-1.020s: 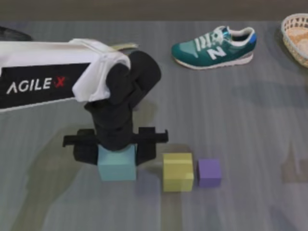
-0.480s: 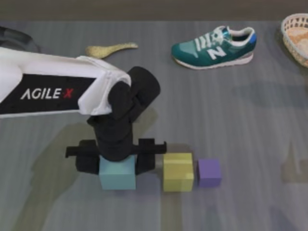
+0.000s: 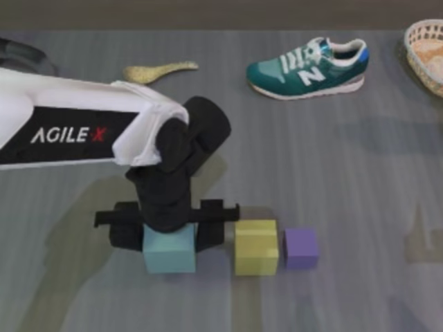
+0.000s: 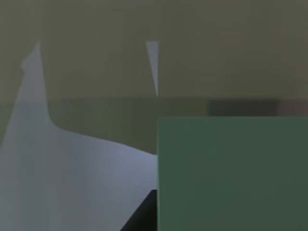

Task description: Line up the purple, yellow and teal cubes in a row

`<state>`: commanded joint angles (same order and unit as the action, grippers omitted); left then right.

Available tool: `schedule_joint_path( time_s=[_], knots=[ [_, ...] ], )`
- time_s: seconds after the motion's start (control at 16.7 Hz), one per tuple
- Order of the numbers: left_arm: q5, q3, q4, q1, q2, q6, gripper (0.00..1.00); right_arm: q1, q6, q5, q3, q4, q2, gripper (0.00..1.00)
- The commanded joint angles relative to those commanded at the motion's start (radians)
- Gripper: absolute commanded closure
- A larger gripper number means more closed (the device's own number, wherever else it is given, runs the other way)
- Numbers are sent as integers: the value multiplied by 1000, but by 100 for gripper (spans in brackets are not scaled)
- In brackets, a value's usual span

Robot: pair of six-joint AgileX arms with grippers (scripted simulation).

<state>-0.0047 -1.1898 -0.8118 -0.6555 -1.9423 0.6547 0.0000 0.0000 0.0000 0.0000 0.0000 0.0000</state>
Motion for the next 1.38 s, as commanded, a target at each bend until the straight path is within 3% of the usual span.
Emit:
schedule_joint_path(
  time_s=[0.24,0.3,0.9,1.38],
  knots=[
    [0,0,0,0,0,0,2,0,0,0,0,0,0,0],
    [0,0,0,0,0,0,0,0,0,0,0,0,0,0],
    [0,-12,-17,2,6,1,0,0,0,0,0,0,0,0],
    [-1,-159,-258,17,98,4,0,0,0,0,0,0,0,0]
  ],
)
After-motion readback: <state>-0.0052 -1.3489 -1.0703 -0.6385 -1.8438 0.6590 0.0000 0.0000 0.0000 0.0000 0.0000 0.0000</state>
